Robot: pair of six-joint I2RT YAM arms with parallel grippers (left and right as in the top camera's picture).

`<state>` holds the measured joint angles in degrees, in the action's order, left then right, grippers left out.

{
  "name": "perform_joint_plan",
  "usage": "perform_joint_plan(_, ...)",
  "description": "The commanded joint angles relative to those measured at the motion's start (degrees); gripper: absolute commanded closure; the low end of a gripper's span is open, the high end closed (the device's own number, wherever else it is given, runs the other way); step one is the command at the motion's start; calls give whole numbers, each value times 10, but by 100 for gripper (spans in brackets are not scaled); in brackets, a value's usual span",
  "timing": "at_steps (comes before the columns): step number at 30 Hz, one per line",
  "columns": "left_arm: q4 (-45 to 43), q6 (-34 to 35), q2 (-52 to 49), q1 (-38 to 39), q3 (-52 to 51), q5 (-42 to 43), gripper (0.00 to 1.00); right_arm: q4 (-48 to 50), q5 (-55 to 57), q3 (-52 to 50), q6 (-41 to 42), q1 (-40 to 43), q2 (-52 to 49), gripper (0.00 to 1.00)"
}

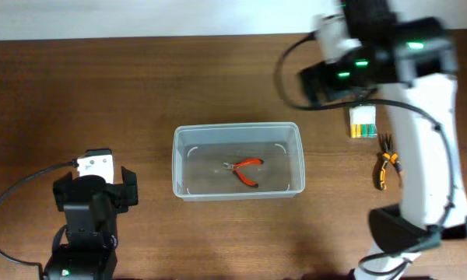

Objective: Pack container
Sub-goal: 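Lift the right gripper and move it right over the clear hanging box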

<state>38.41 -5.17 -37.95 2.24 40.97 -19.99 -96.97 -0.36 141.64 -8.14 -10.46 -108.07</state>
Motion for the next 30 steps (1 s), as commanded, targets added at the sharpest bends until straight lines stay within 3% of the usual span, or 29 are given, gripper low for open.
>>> perform_joint_plan(1, 1, -9, 0, 2, 12, -4, 1, -4, 15, -12, 14, 83, 26, 1)
perform_joint_plan(7, 1, -9, 0, 2, 12, -4, 1, -3, -9, -24, 29, 181, 17, 1)
perform_joint_plan(16, 1, -9, 0, 2, 12, -4, 1, 25, 0, -112, 26, 200, -19, 1)
perform_joint_plan(22, 1, -9, 0, 2, 12, -4, 1, 150, 2, -227, 26, 200, -49, 1)
perform_joint_plan(30, 1, -9, 0, 2, 12, -4, 1, 243, -4, -241, 29, 200, -106, 2)
